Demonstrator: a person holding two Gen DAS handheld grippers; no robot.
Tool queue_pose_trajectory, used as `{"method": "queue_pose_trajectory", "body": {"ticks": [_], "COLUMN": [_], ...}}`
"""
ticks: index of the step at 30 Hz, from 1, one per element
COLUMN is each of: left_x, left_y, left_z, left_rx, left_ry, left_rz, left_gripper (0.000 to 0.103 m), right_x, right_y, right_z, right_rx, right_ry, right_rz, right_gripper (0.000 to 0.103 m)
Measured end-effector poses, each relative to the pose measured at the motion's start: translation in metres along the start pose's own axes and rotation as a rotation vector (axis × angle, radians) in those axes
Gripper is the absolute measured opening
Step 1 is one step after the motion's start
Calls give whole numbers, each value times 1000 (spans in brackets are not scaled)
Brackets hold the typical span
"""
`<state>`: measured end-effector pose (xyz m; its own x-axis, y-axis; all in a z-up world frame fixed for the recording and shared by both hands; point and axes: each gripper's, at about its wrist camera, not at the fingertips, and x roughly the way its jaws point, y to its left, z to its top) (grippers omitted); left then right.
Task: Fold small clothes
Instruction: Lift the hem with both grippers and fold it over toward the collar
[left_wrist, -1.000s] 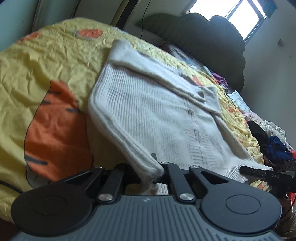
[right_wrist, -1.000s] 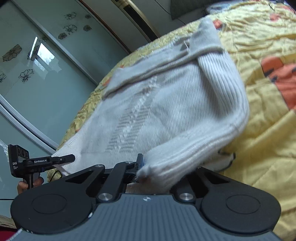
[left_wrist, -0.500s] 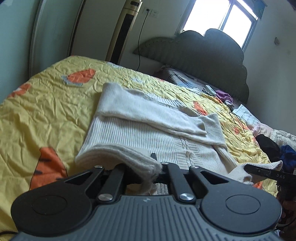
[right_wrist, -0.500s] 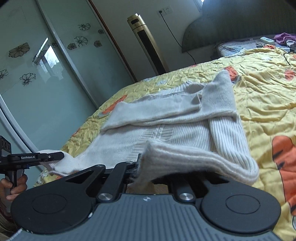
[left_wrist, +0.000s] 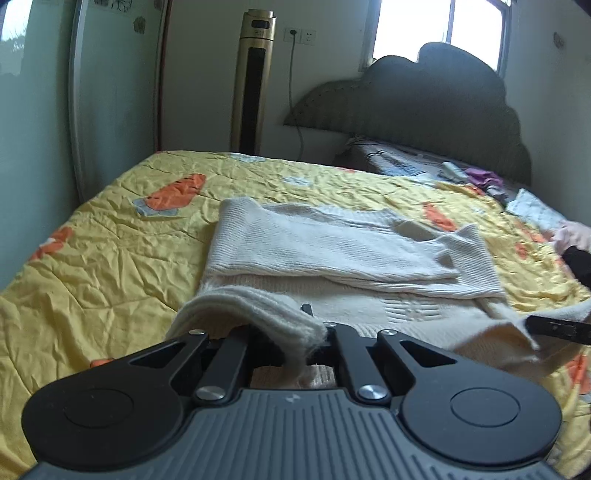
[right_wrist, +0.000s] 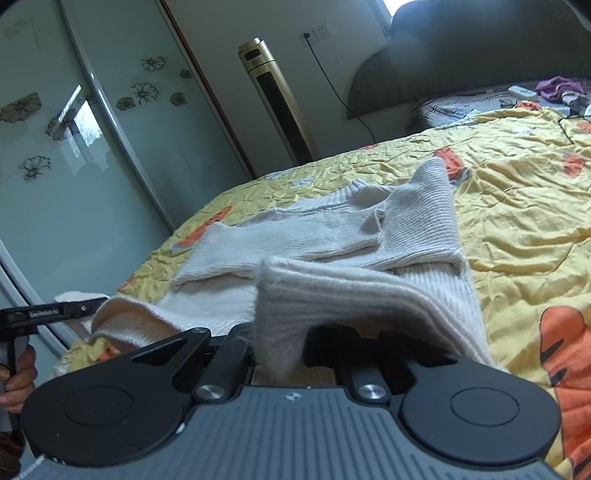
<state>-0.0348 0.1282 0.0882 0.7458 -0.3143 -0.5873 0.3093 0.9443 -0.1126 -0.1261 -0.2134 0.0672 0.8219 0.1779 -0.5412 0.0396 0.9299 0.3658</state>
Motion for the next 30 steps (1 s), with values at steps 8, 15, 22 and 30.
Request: {"method": "queue_pose_trajectory", "body": {"ticks": [8,15,22,30], "left_x": [30,42,44,47], "left_y": [-10,-11,-14,-18], "left_z": [3,14,25,42], "left_rx": [33,32,43,61], "left_ry": [49,71,57,28], "left_rz": [66,81,92,100], "left_gripper": [6,6,6,6], "right_x": [28,35,42,45], "right_y": [-14,-10,-13,-14], "right_z": [0,15,26,43], "right_rx": [31,2,7,7], "right_ry": [9,2,4,-23], "right_rz": [-44,-55,-59,-63], "right_gripper": [11,11,11,11]}}
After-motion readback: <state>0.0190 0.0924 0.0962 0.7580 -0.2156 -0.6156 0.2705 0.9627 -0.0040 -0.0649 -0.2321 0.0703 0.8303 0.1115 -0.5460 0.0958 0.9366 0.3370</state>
